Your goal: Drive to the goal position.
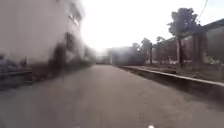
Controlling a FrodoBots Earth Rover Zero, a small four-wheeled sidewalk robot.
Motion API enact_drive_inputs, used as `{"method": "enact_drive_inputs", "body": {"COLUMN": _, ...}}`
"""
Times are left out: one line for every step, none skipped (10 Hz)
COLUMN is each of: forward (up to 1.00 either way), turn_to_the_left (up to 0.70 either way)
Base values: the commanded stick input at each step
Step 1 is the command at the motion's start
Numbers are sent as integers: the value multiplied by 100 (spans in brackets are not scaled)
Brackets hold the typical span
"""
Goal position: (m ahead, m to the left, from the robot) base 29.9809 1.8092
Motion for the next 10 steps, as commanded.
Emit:
{"method": "enact_drive_inputs", "body": {"forward": 100, "turn_to_the_left": 27}}
{"method": "enact_drive_inputs", "body": {"forward": 100, "turn_to_the_left": 19}}
{"method": "enact_drive_inputs", "body": {"forward": 100, "turn_to_the_left": 1}}
{"method": "enact_drive_inputs", "body": {"forward": 100, "turn_to_the_left": 0}}
{"method": "enact_drive_inputs", "body": {"forward": 100, "turn_to_the_left": 0}}
{"method": "enact_drive_inputs", "body": {"forward": 100, "turn_to_the_left": 0}}
{"method": "enact_drive_inputs", "body": {"forward": 100, "turn_to_the_left": 0}}
{"method": "enact_drive_inputs", "body": {"forward": 100, "turn_to_the_left": 0}}
{"method": "enact_drive_inputs", "body": {"forward": 100, "turn_to_the_left": 0}}
{"method": "enact_drive_inputs", "body": {"forward": 100, "turn_to_the_left": 0}}
